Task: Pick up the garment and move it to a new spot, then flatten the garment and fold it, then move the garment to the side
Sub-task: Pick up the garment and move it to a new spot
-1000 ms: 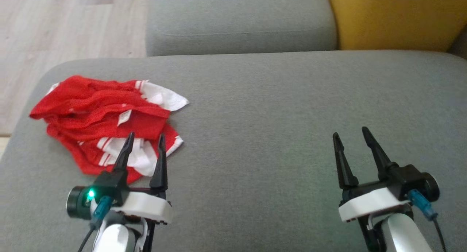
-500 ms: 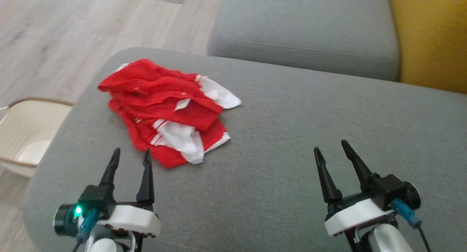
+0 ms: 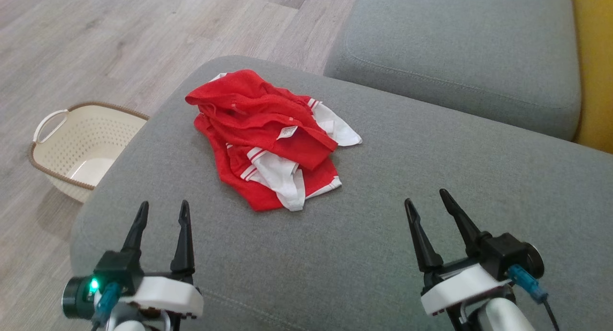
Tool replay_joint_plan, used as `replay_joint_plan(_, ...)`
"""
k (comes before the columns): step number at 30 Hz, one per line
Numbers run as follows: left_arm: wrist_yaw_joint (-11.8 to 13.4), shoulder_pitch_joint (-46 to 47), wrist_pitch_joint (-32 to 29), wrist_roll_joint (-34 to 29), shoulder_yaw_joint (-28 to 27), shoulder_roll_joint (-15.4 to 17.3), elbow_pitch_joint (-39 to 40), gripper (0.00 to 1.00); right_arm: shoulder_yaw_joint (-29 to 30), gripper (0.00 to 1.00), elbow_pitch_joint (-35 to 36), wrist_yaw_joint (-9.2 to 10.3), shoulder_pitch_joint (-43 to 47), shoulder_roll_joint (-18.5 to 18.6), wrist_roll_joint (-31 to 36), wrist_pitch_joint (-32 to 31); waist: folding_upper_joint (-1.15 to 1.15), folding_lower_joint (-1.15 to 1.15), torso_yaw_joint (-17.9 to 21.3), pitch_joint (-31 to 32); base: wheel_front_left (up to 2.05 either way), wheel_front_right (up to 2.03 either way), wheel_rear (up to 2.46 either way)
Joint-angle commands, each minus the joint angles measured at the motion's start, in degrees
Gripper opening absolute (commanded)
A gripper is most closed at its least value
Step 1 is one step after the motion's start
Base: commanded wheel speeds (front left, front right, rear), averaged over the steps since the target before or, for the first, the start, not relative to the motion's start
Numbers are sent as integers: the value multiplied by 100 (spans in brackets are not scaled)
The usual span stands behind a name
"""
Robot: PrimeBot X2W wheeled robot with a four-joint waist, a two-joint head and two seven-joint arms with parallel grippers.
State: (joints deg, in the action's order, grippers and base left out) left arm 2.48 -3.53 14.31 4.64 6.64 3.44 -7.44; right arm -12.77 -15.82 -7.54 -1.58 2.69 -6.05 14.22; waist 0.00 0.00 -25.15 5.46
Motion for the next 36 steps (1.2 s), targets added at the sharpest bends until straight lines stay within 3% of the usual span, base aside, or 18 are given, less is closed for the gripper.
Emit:
replay_joint_plan(1,-15,224,69,-40,-184,-19,222,100,-129,100,158,5,-129,19,-48,75,0,0,-2,-5,0,0,0)
replay_joint_plan(10,-53,300,69,99,-358,-36,110,100,-97,100,255,5,-103,19,-131,77,0,0,39,-54,0,0,0)
replay_joint_plan(20,-282,864,69,266,-730,125,-275,100,212,100,380,5,-129,19,-107,72,0,0,198,-383,0,0,0)
replay_joint_plan(25,-426,1396,13,372,-844,359,-786,100,372,100,551,5,-249,19,33,4,0,0,425,-666,0,0,0)
replay_joint_plan(36,-755,3151,-1203,556,-840,1128,-1969,100,698,100,1254,5,-611,38,413,-289,0,0,1078,-1556,0,0,0)
